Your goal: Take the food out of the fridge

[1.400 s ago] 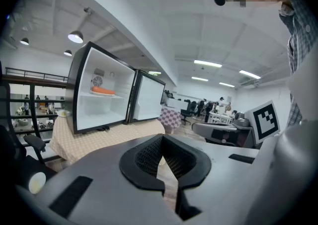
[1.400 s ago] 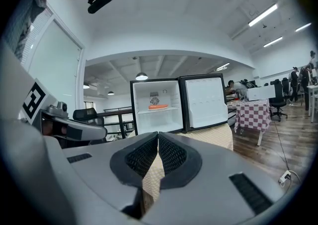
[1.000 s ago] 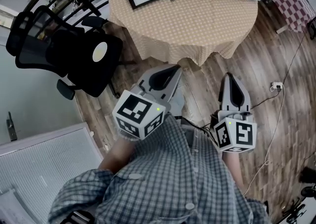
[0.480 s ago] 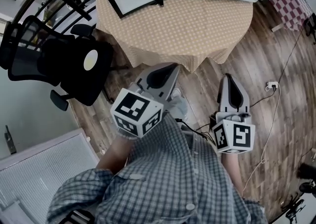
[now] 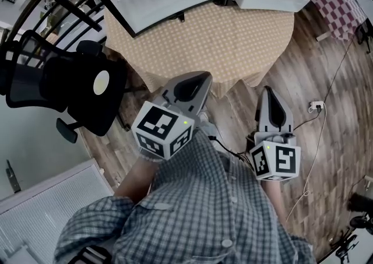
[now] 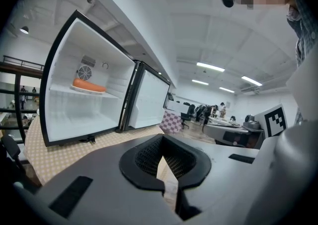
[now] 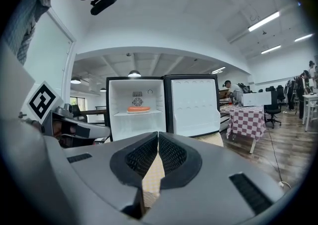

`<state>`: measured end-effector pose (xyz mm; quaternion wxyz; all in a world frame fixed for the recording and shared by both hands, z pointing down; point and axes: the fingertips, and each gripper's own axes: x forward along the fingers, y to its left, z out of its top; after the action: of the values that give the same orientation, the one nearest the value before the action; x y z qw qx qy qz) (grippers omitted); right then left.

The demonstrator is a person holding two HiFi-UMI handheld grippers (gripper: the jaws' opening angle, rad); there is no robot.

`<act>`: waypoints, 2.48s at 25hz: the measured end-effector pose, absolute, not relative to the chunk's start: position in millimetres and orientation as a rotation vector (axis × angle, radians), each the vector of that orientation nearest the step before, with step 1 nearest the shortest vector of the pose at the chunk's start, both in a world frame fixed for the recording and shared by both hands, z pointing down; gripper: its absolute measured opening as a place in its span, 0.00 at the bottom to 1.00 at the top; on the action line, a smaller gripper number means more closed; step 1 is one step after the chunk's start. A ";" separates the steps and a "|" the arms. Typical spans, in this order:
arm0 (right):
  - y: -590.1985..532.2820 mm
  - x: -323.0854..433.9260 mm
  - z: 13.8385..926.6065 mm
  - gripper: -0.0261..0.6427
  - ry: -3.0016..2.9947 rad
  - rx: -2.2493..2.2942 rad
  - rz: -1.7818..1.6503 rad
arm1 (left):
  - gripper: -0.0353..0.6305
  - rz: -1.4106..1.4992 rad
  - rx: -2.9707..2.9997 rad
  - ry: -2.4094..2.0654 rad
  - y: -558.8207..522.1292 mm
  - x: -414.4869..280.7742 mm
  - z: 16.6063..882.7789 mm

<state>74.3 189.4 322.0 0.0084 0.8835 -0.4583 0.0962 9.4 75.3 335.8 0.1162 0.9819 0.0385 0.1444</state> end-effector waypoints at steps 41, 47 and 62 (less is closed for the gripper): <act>35.4 137.0 324.0 0.06 -1.856 2.465 0.284 | 0.06 0.352 2.898 -0.288 -34.2 49.9 328.9; 18.4 150.4 322.6 0.06 -1.893 2.412 0.289 | 0.06 0.335 2.892 -0.370 -46.3 60.2 323.5; -59.1 186.7 310.7 0.06 -2.221 2.242 0.436 | 0.06 0.285 2.828 -0.640 -91.7 87.2 309.8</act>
<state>186.7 -59.1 310.7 -0.0223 0.7036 -0.6969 0.1370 87.2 -91.7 309.8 0.1136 0.9644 -0.2181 0.0972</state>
